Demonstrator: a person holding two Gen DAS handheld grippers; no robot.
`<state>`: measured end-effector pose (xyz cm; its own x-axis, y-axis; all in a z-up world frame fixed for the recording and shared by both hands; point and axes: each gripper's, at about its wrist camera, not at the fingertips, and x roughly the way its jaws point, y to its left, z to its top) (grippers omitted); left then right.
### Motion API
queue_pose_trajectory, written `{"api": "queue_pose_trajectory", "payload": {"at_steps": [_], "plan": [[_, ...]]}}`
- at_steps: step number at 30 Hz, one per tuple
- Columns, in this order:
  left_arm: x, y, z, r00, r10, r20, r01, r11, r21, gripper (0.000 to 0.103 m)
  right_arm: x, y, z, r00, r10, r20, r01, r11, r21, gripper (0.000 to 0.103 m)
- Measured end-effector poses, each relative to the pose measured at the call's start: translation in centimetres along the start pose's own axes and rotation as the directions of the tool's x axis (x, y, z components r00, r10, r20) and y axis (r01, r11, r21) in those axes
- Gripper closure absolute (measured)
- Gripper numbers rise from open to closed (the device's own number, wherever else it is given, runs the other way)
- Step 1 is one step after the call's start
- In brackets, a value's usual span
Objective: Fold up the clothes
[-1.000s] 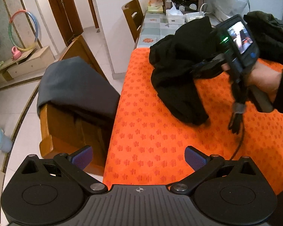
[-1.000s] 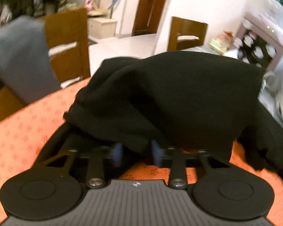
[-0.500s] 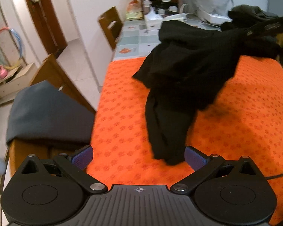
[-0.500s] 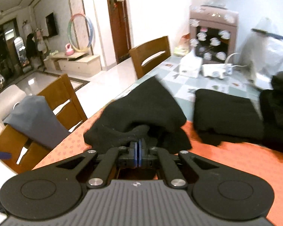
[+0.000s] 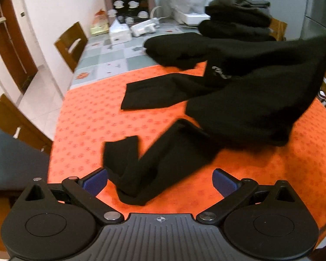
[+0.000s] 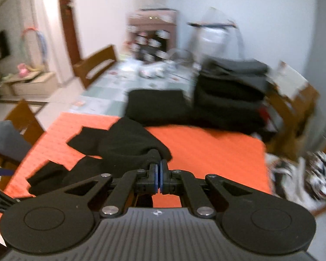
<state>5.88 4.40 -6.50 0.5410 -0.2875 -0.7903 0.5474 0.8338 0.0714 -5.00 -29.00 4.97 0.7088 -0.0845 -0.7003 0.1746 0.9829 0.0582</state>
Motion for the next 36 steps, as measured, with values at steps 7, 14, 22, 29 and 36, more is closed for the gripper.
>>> {"api": "queue_pose_trajectory", "payload": {"at_steps": [7, 14, 22, 29, 36], "plan": [[0.9, -4.9, 0.7, 1.000, -0.010, -0.028, 0.011, 1.000, 0.014, 0.001, -1.1, -9.3, -6.0, 0.988, -0.106, -0.111, 0.116, 0.989, 0.088, 0.100], [2.2, -10.6, 1.5, 0.999, -0.002, -0.039, 0.005, 0.996, 0.086, 0.002, 0.1, -16.8, -11.2, 0.973, -0.132, -0.188, 0.164, 0.972, 0.169, 0.100], [5.1, -13.3, 1.7, 0.994, 0.074, -0.085, -0.063, 0.991, 0.122, 0.010, 1.1, -18.4, -11.6, 0.972, -0.061, -0.227, 0.088, 0.990, 0.109, 0.070], [6.2, -12.5, 1.9, 0.989, 0.122, -0.088, -0.103, 0.976, 0.192, 0.012, 0.3, -15.1, -10.6, 0.958, -0.150, -0.244, 0.158, 0.987, 0.014, 0.057], [8.2, -11.6, 2.4, 0.993, 0.063, -0.102, -0.038, 0.970, 0.238, 0.014, -1.6, -12.1, -10.7, 0.947, -0.222, -0.232, 0.239, 0.970, 0.046, 0.052]]}}
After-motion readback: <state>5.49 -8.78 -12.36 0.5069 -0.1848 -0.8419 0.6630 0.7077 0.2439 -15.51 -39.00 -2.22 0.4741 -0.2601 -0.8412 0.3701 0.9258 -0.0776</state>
